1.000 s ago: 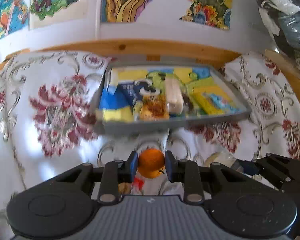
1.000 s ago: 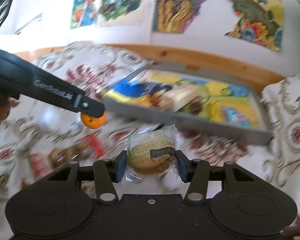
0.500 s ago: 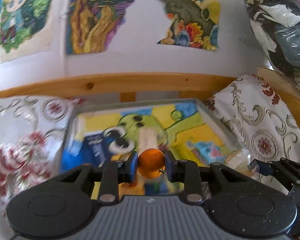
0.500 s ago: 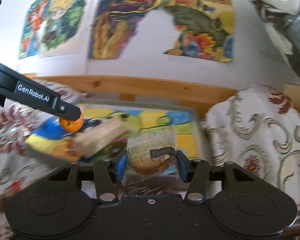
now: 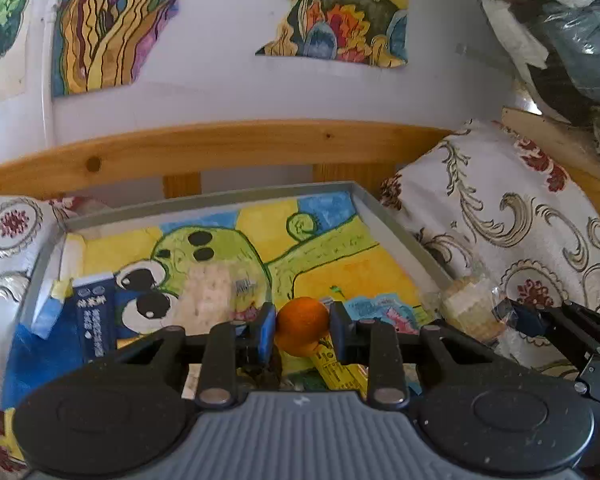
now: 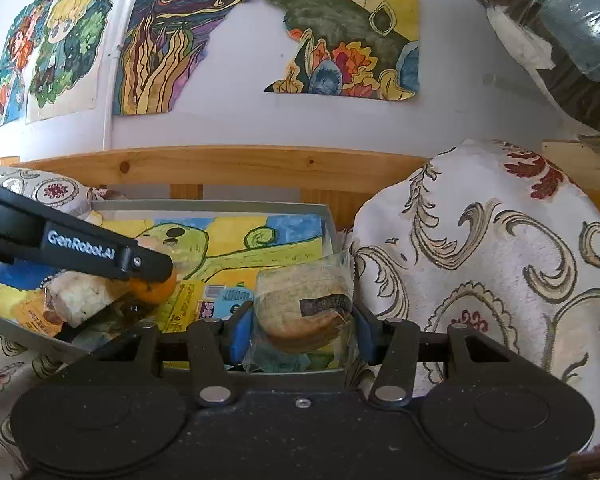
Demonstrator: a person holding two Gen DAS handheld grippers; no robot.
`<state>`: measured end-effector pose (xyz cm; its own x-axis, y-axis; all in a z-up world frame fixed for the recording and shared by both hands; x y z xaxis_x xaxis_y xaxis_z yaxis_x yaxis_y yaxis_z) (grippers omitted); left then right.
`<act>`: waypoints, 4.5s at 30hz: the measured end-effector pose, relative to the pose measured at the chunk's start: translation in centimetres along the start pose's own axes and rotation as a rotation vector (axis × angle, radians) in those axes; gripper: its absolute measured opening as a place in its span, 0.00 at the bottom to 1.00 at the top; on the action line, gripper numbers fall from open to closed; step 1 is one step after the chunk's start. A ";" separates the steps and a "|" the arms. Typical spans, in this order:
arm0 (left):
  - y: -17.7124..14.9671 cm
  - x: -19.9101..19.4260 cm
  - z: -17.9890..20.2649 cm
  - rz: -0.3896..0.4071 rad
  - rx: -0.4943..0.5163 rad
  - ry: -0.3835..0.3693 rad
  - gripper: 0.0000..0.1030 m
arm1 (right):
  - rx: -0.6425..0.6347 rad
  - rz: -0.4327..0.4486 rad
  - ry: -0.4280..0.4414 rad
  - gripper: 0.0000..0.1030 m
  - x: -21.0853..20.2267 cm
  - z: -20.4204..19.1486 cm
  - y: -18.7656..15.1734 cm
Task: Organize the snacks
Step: 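Lift the orange and round cake and carry them over the grey tray, then open the right gripper over the tray while the left lowers and releases the orange, then move both open grippers back over the remaining snacks on the cloth, then grasp the quail-egg packet with the left gripper while the right grasps the blue-yellow packet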
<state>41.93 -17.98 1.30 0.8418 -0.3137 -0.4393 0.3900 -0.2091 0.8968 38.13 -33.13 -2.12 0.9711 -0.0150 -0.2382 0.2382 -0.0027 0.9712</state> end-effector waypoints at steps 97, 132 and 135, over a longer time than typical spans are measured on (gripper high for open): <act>-17.5 -25.5 -5.2 -0.058 -0.260 0.297 0.99 | -0.077 -0.233 0.139 0.99 -23.4 -8.1 -5.0; -18.8 -23.8 -6.9 -0.148 -0.167 0.356 0.99 | -0.078 -0.352 0.202 0.99 -19.9 -9.6 -7.8; -18.8 -23.3 -7.2 -0.156 -0.154 0.359 0.99 | -0.084 -0.345 0.198 0.99 -19.3 -9.7 -7.9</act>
<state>17.69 -0.08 -4.95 0.8344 0.0591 -0.5480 0.5512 -0.0792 0.8306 17.64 -23.16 -5.17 0.8163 0.1656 -0.5534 0.5427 0.1082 0.8329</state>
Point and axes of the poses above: each gripper's, at about its wrist camera, not at the fingertips, and x roughly the way its jaws point, z to its right, y to its top, the point moved 4 cm from there along x, roughly the way its jaws point, and after that the axes turned 3 degrees about x, right-handed, at the moved point
